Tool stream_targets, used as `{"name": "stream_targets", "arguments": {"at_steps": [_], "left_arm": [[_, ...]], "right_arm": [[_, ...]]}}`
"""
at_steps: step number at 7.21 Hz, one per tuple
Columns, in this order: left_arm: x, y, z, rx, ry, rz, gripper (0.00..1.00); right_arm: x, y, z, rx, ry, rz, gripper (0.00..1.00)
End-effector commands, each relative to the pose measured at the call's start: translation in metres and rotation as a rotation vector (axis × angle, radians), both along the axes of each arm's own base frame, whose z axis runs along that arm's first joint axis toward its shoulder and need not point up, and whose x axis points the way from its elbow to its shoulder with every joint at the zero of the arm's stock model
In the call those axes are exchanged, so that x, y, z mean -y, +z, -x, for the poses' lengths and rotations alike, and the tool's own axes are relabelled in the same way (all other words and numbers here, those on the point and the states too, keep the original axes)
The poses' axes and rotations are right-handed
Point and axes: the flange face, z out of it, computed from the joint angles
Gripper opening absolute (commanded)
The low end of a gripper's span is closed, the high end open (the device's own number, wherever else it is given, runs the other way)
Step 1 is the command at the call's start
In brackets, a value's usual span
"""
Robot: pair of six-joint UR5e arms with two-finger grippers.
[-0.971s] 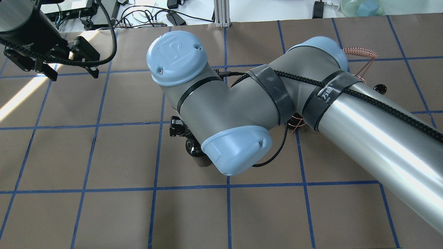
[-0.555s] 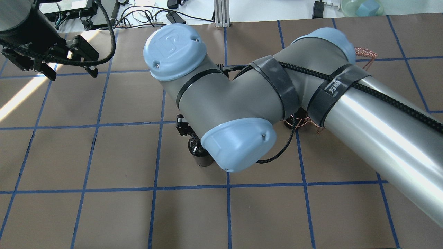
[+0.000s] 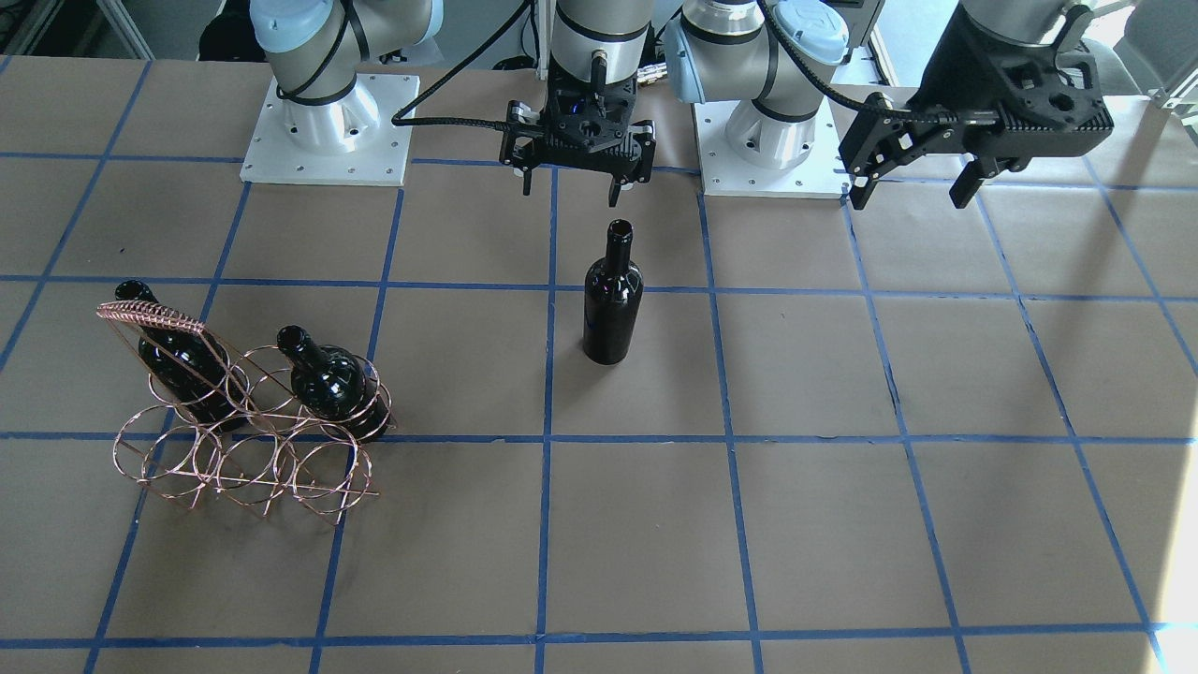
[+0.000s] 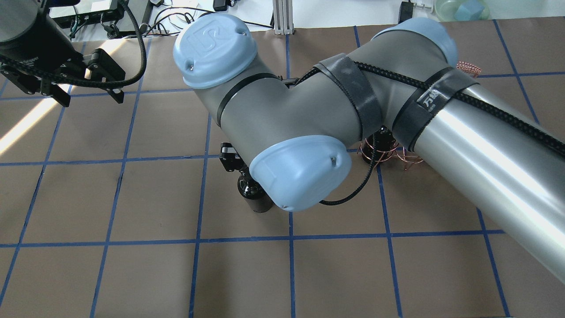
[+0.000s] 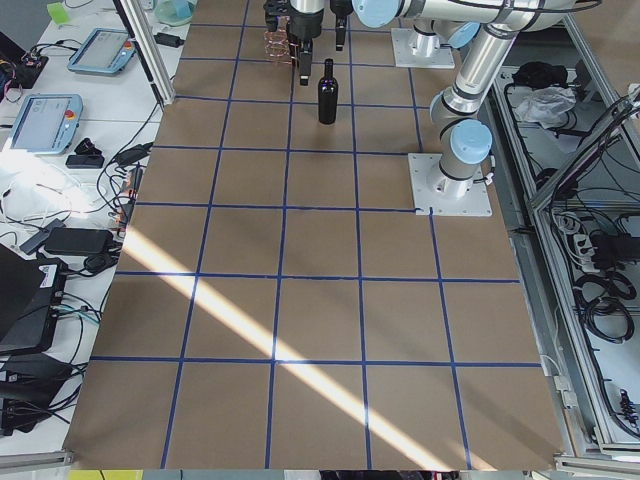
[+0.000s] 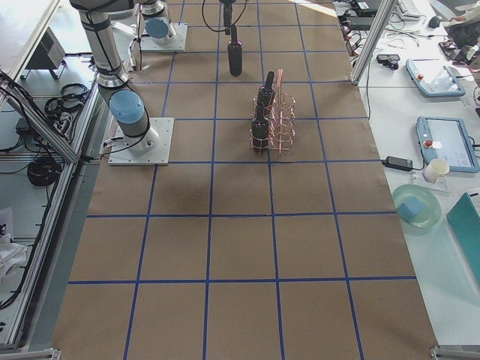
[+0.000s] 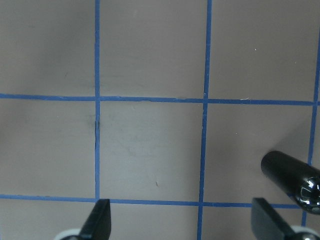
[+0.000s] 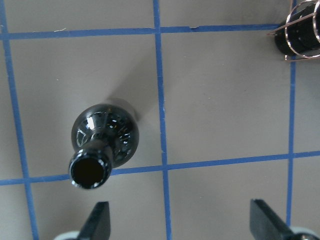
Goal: Place wine into wine basket
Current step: 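Lower the right gripper over the bottle neck and close on it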
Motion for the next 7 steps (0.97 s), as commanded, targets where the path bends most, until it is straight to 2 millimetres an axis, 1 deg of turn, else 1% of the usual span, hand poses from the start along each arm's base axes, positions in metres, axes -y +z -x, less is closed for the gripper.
{"name": "stream_targets", "arguments": {"at_steps": [1,2,3,4,5,6,7], "left_arm": [[0.0,-0.005,0.005,-0.006,-0.011,-0.023,1.0],[-0.002,-0.003,0.006,-0.002,-0.02,-0.019,1.0],[0.003,-0.004,0.004,-0.003,-0.012,-0.013,1.0],[-0.001,0.003,0.004,0.0,-0.012,0.004,1.0],[0.003,-0.004,0.004,-0.004,-0.003,-0.008,1.0],[0.002,0.0,0.003,-0.001,-0.006,-0.001,1.0],[0.003,-0.002,0.003,-0.002,-0.006,-0.005,1.0]], "right_arm": [[0.009,-0.007,-0.015,0.074,-0.004,0.025,0.96],[0.01,-0.011,-0.014,0.072,-0.001,0.027,0.95],[0.013,-0.021,-0.016,0.063,-0.003,0.013,0.93],[0.019,-0.025,-0.02,0.077,-0.005,0.034,0.92],[0.031,-0.039,-0.029,0.093,-0.015,0.057,0.91],[0.034,-0.042,-0.032,0.1,-0.015,0.071,0.89],[0.033,-0.044,-0.03,0.08,-0.014,0.061,0.85]]}}
